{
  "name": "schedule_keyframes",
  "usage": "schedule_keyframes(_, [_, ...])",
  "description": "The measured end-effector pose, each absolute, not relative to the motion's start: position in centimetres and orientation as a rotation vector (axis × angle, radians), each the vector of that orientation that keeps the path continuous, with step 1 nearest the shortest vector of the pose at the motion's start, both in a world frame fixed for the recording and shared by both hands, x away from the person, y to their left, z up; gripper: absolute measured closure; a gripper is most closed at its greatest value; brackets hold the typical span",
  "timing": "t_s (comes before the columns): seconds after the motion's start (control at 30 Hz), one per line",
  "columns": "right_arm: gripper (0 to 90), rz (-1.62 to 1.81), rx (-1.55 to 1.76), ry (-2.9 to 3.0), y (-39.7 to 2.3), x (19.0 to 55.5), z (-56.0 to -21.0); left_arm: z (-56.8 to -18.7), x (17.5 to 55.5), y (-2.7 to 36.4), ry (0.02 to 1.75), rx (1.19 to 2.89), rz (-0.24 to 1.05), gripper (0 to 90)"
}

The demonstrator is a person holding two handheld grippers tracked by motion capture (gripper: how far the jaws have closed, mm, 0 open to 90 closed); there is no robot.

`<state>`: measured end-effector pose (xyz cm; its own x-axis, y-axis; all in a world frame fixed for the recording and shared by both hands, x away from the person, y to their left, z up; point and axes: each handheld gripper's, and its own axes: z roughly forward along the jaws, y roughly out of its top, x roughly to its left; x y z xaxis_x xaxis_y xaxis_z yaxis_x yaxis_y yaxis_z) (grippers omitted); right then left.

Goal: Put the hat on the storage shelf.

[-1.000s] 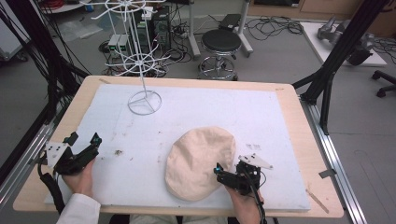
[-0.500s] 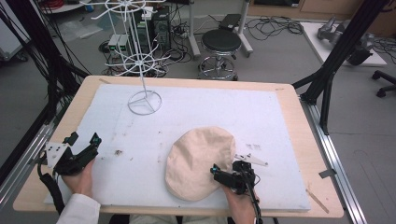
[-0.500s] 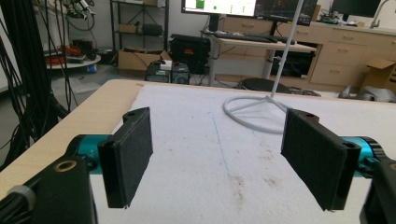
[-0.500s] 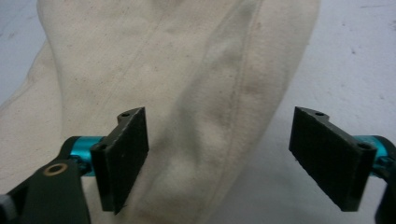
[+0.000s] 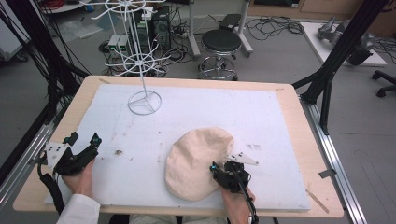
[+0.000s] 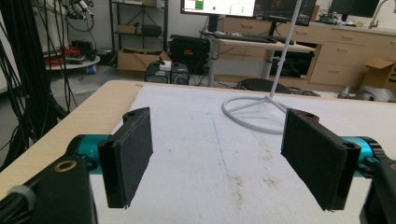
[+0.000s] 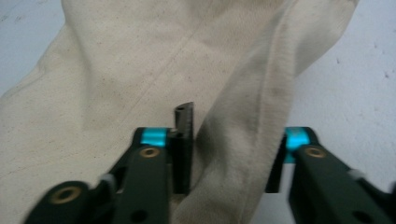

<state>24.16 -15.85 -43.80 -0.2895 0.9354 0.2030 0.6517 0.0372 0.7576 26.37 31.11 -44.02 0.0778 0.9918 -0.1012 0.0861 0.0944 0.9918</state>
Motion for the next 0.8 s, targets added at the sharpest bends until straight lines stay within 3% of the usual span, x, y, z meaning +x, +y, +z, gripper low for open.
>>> schedule_keyframes(0.03, [66.9,1.124,1.608,1.973,-15.9,24.2,-43.8,-44.0,26.4,31.1,1.252,1.233,1.037,25.0])
schedule_keyframes(0.1, [79.0,1.12,1.581,1.982,-15.9,24.2,-43.8,-44.0,26.4,31.1,1.251,1.232,1.039,25.0])
schedule_keyframes(0.23, [83.8,1.132,1.557,1.998,-16.1,24.3,-43.8,-44.0,26.4,31.1,1.249,1.234,1.038,25.0])
schedule_keyframes(0.8, [85.2,1.057,1.092,1.832,-14.5,22.8,-41.1,-43.9,26.2,30.7,1.233,1.239,1.054,25.0])
